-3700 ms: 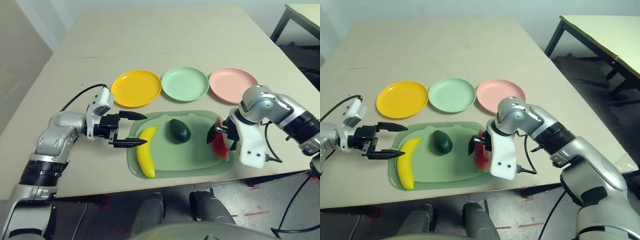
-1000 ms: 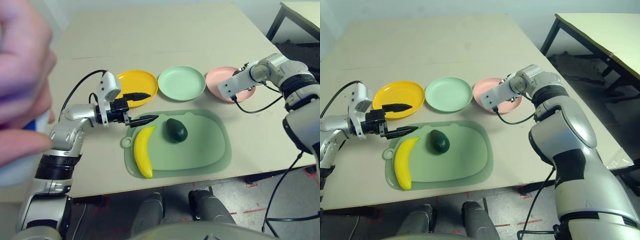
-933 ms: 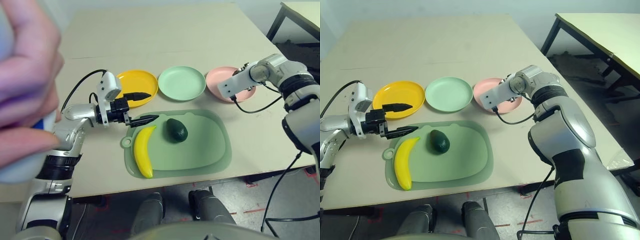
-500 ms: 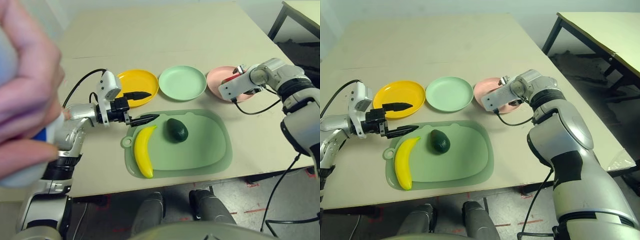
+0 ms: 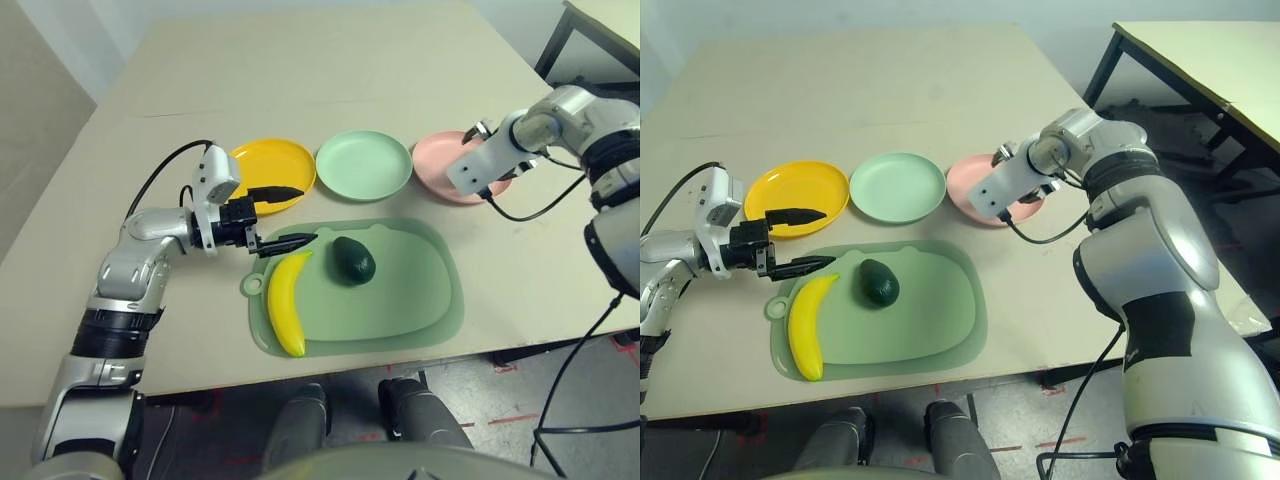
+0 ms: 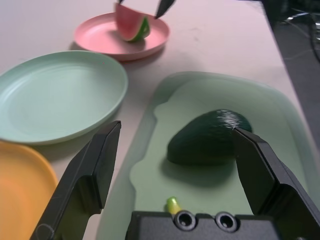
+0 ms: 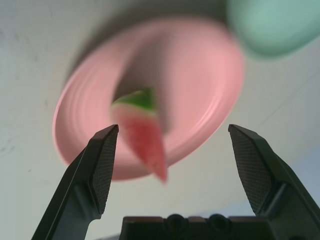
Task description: Place the fruits into color-matched plates.
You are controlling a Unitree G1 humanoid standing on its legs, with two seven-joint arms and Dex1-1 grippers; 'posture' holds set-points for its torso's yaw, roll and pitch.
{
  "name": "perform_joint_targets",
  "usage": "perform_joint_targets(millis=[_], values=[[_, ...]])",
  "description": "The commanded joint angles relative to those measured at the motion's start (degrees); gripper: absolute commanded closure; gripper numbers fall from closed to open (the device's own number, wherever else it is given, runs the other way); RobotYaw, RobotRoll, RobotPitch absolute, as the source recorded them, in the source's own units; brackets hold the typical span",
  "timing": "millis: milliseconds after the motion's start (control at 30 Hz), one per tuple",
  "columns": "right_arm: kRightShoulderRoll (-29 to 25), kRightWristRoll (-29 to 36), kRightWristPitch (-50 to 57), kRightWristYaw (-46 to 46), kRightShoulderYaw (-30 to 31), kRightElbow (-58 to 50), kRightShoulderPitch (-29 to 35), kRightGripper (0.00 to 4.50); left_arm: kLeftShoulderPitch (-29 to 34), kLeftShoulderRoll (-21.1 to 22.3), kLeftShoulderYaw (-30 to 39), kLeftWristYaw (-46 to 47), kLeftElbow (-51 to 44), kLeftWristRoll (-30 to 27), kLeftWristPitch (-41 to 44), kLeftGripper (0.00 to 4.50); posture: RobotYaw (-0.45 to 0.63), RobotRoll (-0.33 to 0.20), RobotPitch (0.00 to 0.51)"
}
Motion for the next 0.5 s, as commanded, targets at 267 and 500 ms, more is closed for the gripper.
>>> perform_joint_targets(millis=[267,500], values=[[2.1,23.9,-13.1,26.3,-2.4,-17.2,2.9,0.06,6.4,6.5,0.8,-11.7,-0.6,-2.8,-1.8,0.0,-0.01,0.0,0.109],[0.6,37.4,-10.8,36.0,4.8,-37.2,10.2,0.06,6.9,7.4,1.9,-12.0,-0.2,-3.1,-1.9,0.0,0.01,0.0,0.119]])
